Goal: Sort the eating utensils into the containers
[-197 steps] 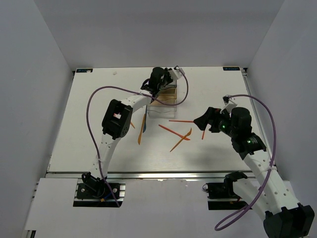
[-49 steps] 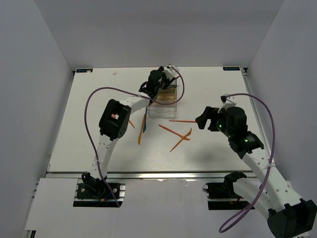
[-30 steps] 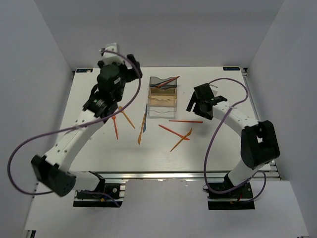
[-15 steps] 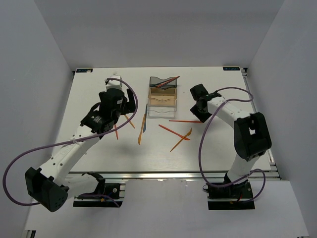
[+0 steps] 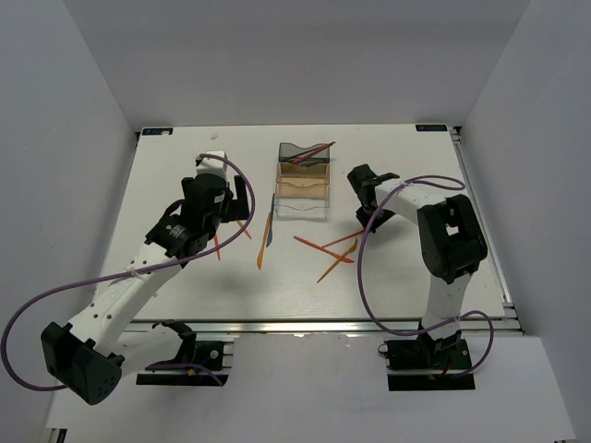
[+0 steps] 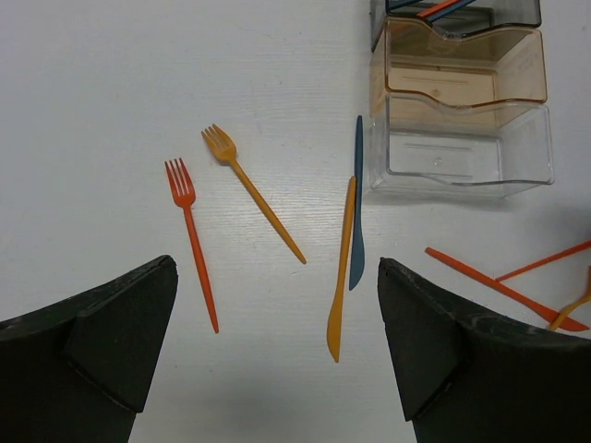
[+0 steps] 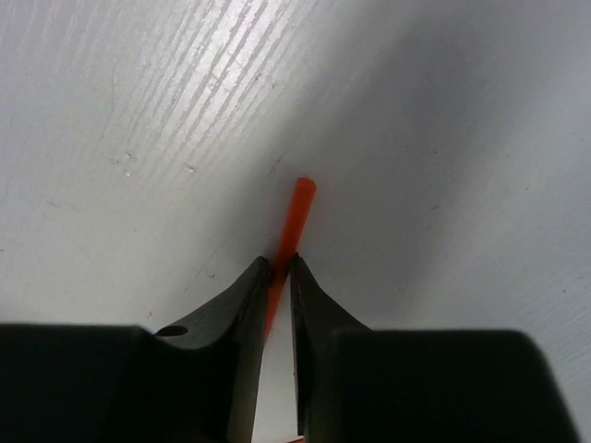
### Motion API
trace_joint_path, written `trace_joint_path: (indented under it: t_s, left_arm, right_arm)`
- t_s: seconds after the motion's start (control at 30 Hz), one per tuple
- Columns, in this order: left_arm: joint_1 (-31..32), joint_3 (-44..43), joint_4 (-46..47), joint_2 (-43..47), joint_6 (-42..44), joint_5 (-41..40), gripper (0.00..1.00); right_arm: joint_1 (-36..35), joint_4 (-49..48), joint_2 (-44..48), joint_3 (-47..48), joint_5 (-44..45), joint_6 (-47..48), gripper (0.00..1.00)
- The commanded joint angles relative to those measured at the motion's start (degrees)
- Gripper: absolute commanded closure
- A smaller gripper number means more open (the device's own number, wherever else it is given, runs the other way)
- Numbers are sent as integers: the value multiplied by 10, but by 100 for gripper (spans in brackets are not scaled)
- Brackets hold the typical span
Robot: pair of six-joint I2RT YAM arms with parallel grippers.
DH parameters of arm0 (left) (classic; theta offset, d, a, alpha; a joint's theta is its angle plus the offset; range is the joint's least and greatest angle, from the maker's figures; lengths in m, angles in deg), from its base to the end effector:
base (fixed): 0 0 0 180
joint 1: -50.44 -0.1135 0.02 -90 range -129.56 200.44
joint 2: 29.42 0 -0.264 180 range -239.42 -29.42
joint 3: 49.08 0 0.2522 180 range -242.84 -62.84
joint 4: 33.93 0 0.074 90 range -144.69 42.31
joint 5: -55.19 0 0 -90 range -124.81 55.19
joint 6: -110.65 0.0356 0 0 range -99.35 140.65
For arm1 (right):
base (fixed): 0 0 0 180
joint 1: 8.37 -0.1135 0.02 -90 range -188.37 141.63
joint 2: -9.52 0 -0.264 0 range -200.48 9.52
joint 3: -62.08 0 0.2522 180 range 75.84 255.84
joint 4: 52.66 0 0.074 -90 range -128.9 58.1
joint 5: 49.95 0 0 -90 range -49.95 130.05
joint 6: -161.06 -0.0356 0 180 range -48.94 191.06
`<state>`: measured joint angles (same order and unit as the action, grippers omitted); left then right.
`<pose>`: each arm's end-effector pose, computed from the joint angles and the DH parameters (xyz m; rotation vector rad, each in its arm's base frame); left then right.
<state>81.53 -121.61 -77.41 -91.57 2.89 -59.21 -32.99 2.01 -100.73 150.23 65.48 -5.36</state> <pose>0.2079 -0.1082 0.3342 -0.0006 2.0918 -0.0565 0.3421 0.1400 0.1630 1.2207 2.3550 -0.1431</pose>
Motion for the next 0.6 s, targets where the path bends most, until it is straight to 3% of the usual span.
trace_joint_path:
  t_s: [0.0, 0.2, 0.37, 0.47, 0.57]
  left_arm:
    - [1, 1, -1, 12, 11, -1, 2]
    - [1, 6, 4, 22, 11, 2, 2]
    - [1, 19, 9, 27, 12, 15, 2]
    - [1, 30, 27, 41, 8, 61, 2]
    - [1, 47, 72, 60, -5, 147, 2]
  right_arm:
    - [1, 51, -20, -7, 2, -49, 83]
    - [3, 37, 13, -58, 8, -89, 100]
    - [19, 10, 51, -70, 8, -90, 100]
    - [19, -24, 105, -78, 14, -62, 100]
    - [12, -132, 188, -134, 4, 4, 100]
